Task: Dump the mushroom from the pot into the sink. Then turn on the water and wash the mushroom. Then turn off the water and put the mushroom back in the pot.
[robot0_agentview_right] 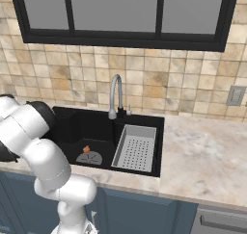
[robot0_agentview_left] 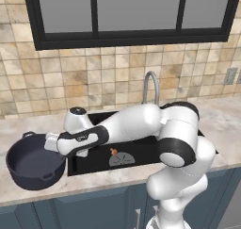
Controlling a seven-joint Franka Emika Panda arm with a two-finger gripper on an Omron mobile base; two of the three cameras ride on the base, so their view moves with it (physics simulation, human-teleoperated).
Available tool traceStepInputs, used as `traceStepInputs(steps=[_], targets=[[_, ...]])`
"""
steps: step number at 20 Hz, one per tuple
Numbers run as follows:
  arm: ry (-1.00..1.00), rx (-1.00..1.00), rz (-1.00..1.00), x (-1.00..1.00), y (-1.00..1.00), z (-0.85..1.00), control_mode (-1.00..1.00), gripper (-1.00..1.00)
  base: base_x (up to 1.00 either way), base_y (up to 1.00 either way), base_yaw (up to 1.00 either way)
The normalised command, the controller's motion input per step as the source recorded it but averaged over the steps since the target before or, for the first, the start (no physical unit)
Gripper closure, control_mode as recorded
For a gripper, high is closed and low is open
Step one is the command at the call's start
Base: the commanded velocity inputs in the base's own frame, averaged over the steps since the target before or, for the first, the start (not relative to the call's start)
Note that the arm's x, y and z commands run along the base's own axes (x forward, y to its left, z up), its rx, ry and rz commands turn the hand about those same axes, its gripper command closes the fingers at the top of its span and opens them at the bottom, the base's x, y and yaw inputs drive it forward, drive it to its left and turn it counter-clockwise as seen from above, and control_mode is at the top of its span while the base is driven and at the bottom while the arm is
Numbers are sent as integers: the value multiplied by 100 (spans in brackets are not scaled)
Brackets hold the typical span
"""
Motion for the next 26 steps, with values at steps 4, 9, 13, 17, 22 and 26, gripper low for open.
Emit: traceStepInputs(steps=[4, 9, 13, 17, 22, 26], targets=[[-5, 0, 0, 0, 11, -16, -100, 100, 0, 0, 0], [-6, 0, -2, 0, 6, -8, -100, 100, 0, 0, 0], [-7, 0, -7, 0, 2, -2, -100, 100, 0, 0, 0], [-7, 0, -8, 0, 1, 0, -100, -100, 0, 0, 0], [-8, 0, -9, 0, 1, 0, -100, -100, 0, 0, 0], [-12, 0, -11, -5, -25, -3, -100, -100, 0, 0, 0]])
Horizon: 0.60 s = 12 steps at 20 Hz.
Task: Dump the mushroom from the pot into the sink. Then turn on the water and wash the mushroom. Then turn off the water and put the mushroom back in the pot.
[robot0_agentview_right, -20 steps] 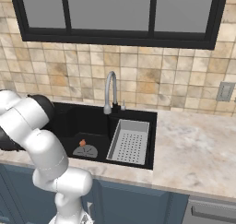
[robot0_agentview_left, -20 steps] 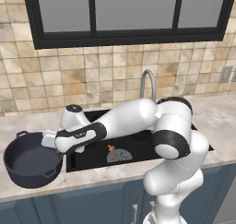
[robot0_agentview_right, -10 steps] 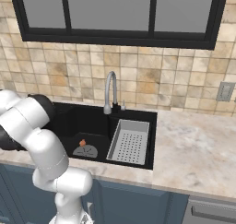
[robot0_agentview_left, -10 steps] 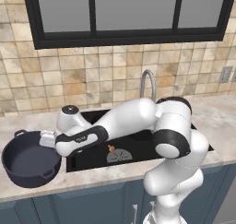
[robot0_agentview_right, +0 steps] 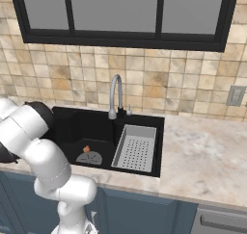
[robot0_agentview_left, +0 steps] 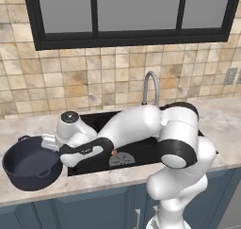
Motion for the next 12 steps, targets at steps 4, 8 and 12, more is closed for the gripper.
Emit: traceStepInputs(steps=[4, 8, 12], targets=[[-18, 5, -11, -17, -37, 6, -100, -100, 0, 0, 0], [-26, 12, -3, -26, -33, 54, -100, -100, 0, 0, 0], [-18, 11, 0, -15, -36, 62, -100, -100, 0, 0, 0]])
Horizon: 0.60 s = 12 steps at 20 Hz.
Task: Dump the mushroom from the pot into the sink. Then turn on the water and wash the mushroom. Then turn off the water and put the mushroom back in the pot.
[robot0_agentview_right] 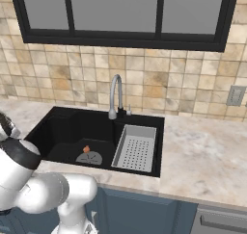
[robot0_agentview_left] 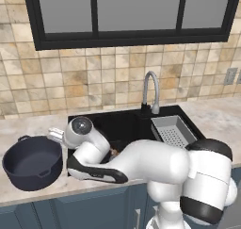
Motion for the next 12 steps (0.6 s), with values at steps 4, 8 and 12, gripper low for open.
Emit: traceStepInputs(steps=[4, 8, 12], targets=[[-12, 12, 0, -4, -46, 44, -100, -100, 0, 0, 0], [-10, 12, -1, 0, -59, 23, -100, -100, 0, 0, 0], [-8, 12, 0, 0, -65, 13, -100, -100, 0, 0, 0]])
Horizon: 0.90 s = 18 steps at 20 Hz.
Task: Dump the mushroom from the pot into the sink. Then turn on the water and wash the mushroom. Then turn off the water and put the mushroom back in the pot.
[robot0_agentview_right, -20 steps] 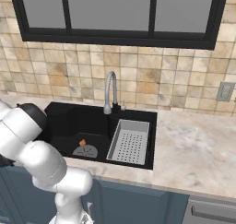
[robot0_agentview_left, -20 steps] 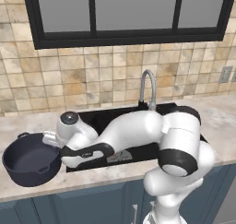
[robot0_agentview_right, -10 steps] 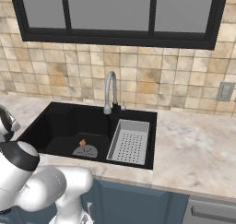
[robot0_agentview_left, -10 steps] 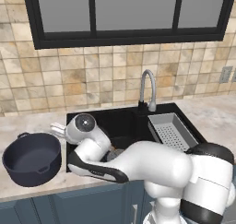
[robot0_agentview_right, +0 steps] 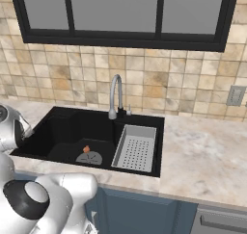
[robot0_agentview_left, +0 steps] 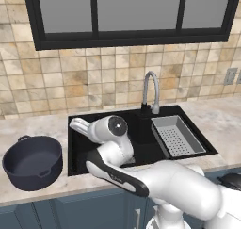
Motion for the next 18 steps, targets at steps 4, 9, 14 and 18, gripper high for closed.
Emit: traceStepInputs(steps=[4, 9, 14, 18], targets=[[-5, 7, 0, 0, -54, 17, -100, -100, 0, 0, 0], [-1, 7, 0, 0, -45, 20, -100, -100, 0, 0, 0], [0, 7, 0, 0, -40, 24, -100, -100, 0, 0, 0], [0, 7, 0, 0, -39, 22, -100, -100, 0, 0, 0]])
